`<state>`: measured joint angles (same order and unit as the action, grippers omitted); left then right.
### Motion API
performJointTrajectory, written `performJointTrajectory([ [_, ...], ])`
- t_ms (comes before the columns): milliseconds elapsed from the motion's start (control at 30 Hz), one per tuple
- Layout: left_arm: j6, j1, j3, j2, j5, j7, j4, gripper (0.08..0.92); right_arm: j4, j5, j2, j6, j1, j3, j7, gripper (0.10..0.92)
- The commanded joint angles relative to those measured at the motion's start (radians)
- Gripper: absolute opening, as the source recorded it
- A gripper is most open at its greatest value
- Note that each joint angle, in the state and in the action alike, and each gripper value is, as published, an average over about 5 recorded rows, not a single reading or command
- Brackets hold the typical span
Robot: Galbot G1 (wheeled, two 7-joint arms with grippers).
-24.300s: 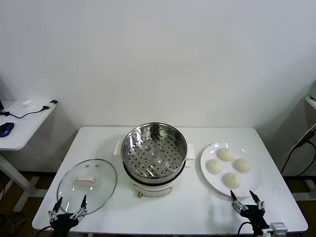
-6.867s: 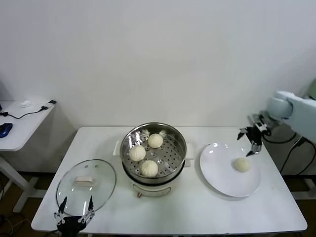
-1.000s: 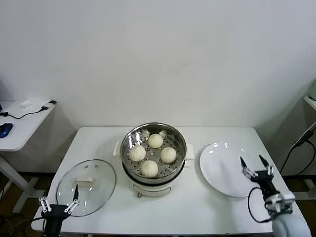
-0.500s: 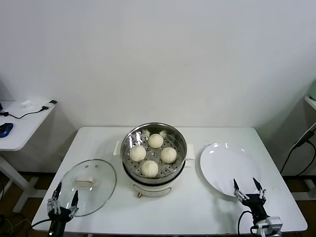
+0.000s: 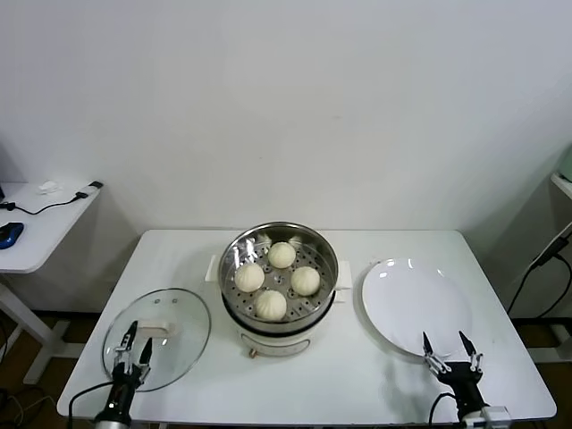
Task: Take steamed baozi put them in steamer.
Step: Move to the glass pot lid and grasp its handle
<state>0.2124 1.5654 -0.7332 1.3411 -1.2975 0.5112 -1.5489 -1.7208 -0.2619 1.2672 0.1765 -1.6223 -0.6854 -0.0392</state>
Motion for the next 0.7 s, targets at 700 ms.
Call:
performJointTrajectory([
  [700, -0.102, -0.168, 0.035, -0.025, 0.015, -0.089, 0.138, 0.766, 0.001, 0.022, 0.017, 0.007, -0.015, -0.014, -0.019, 0.823],
])
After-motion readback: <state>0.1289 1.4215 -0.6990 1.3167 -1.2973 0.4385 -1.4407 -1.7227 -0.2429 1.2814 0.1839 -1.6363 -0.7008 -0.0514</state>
